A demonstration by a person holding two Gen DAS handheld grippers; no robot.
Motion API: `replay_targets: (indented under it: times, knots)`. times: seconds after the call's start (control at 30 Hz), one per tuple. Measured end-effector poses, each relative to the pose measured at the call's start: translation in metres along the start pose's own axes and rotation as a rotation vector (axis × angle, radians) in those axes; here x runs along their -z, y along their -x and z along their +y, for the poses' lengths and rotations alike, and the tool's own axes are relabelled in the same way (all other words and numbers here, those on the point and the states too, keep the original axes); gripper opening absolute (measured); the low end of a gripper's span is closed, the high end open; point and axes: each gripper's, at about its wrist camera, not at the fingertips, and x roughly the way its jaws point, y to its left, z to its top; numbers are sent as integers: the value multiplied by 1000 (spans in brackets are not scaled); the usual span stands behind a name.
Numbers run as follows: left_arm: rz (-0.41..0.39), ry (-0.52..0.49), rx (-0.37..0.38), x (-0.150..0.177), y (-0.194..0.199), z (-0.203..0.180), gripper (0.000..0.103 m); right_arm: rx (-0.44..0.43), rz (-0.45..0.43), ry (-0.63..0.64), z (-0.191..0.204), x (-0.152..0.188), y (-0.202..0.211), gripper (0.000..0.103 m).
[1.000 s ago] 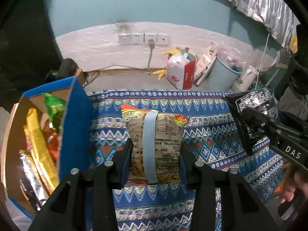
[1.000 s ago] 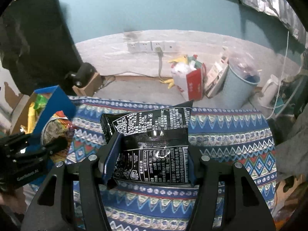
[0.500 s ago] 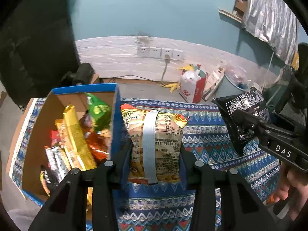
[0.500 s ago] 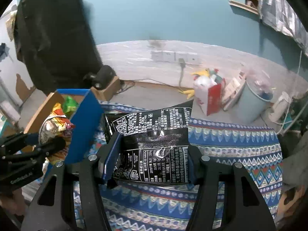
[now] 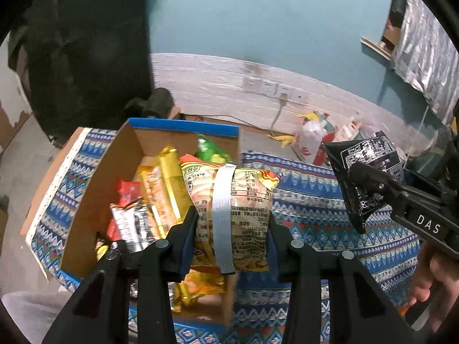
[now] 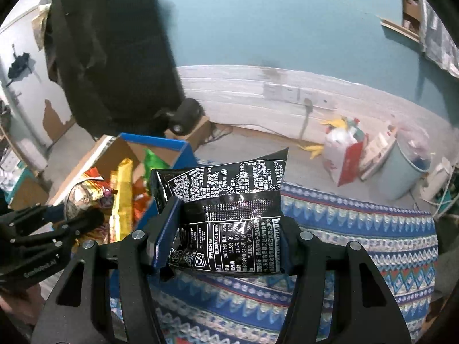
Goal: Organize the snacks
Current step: 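Carry the orange bag and black bag with both tools over the box, then open the left tool to drop the orange bag while the right tool releases the black bag into the box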
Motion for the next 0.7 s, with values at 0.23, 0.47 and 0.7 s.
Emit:
replay_targets:
  times: [0.23, 0.47, 0.7]
  knots:
    - [-15, 44, -75, 5, 4, 38, 42, -56, 11, 32, 36, -11, -17, 59]
    - [7, 110, -117, 10, -1, 76, 42, -102, 34, 73, 72, -16, -38, 59]
    - [18, 150, -138, 11, -7, 98, 43, -134, 61, 104, 104, -18, -57, 59]
